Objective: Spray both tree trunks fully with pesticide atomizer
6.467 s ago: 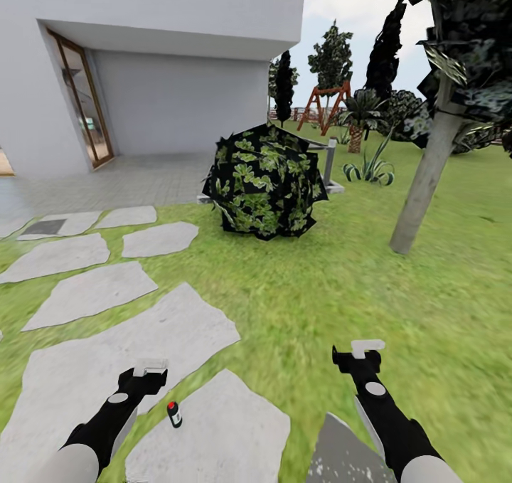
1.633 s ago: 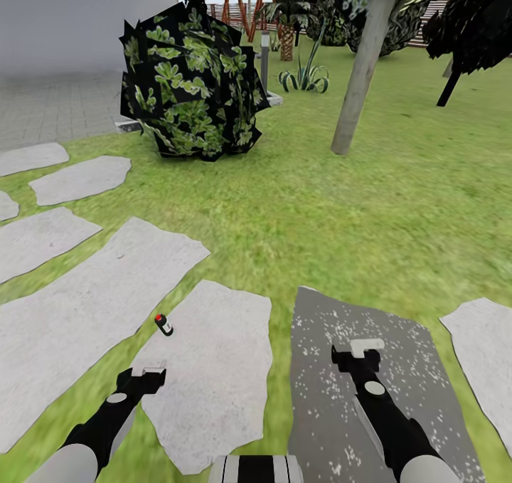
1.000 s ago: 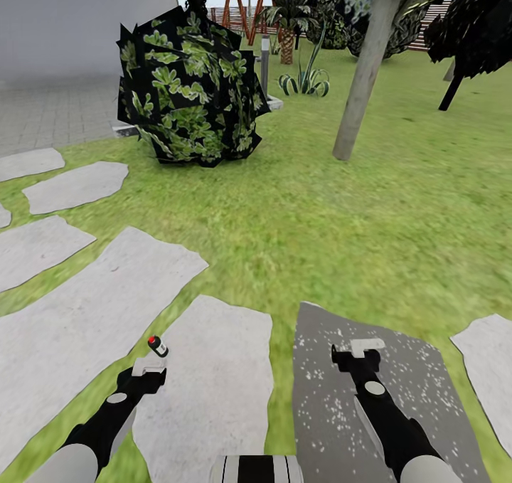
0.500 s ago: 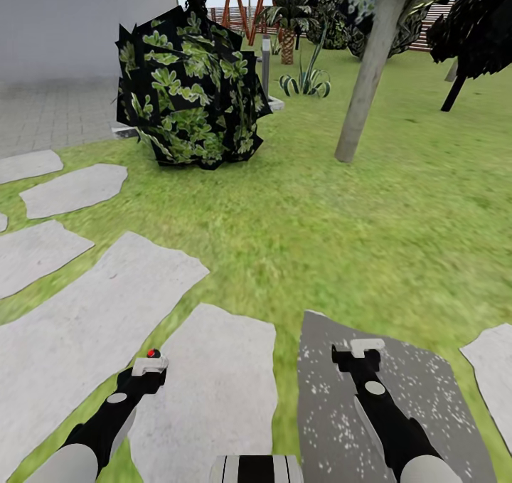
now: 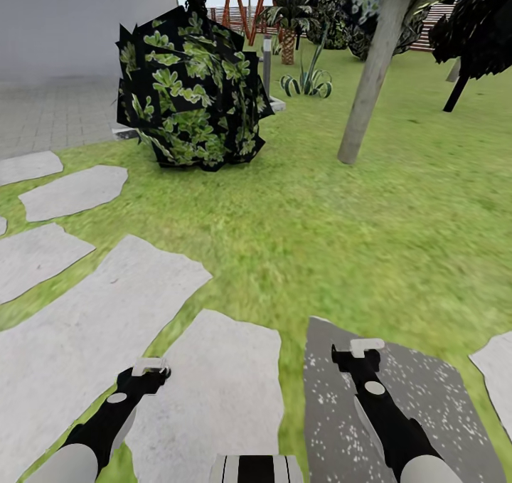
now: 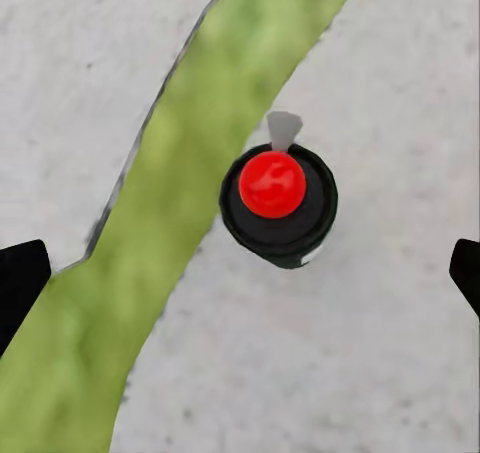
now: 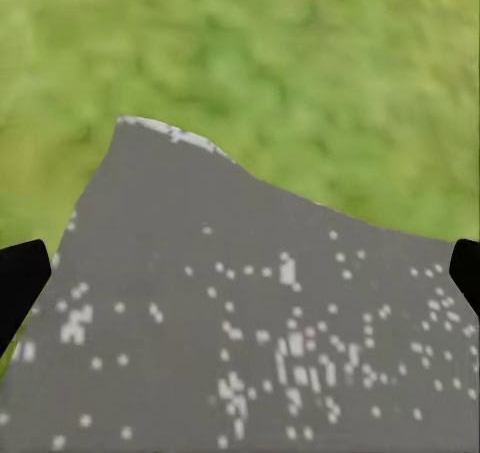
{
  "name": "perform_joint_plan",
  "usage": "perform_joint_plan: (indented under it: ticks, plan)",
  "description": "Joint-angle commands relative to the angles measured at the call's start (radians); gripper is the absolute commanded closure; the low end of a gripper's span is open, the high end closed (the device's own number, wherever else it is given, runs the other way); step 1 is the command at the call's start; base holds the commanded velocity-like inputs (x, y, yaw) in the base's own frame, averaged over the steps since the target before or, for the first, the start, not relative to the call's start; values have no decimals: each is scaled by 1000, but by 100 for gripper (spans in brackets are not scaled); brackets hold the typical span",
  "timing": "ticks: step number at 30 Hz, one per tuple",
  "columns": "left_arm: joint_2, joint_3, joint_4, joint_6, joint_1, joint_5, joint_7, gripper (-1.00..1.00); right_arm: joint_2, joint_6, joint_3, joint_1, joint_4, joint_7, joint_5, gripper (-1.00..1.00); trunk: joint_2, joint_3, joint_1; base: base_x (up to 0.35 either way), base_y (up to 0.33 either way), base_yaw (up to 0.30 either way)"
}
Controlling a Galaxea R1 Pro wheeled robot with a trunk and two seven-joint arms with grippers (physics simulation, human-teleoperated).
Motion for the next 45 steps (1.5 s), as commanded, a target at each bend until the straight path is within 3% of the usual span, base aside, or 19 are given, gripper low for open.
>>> perform_joint_plan:
  ticks: [1, 15, 16, 17, 21, 29, 34, 42, 45]
  plan:
    - [0, 0, 0, -1, 0, 0, 0, -100, 0, 0, 0, 0, 0, 0, 0, -100, 0, 0, 0, 120, 101, 0]
    - [-2, -2, 0, -8, 0, -1, 0, -100, 0, 0, 0, -1, 1, 0, 0, -100, 0, 0, 0, 18, 15, 0]
    - [-2, -2, 0, -18, 0, -1, 0, -100, 0, 0, 0, 0, 1, 0, 0, -100, 0, -4, 0, 0, 0, 0]
    - [-3, -3, 2, -102, 0, -1, 0, -100, 0, 0, 0, -1, 2, 0, 0, -100, 0, -9, 1, 0, 0, 0]
    - [-3, -3, 3, -132, 1, -3, 0, -100, 0, 0, 0, -1, 2, 0, 0, -100, -1, -21, 2, 0, 0, 0]
    - [-3, -4, 3, -140, 0, -3, -1, -100, -1, -1, 0, 0, 2, 0, 0, -100, -1, -26, 2, 0, 0, 0]
    - [-3, -5, 3, -140, 0, -3, -2, -100, -1, -1, 0, -1, 3, 0, 0, -100, -2, -53, 4, 0, 0, 0]
    - [-3, -5, 3, -140, 0, -3, -2, -100, -1, 0, 0, 0, 4, 0, 0, -100, -2, -61, 4, 0, 0, 0]
    - [-3, -5, 3, -140, 0, -3, -2, -100, 0, 0, 0, 0, 5, 0, 0, -100, -3, -74, 5, 0, 0, 0]
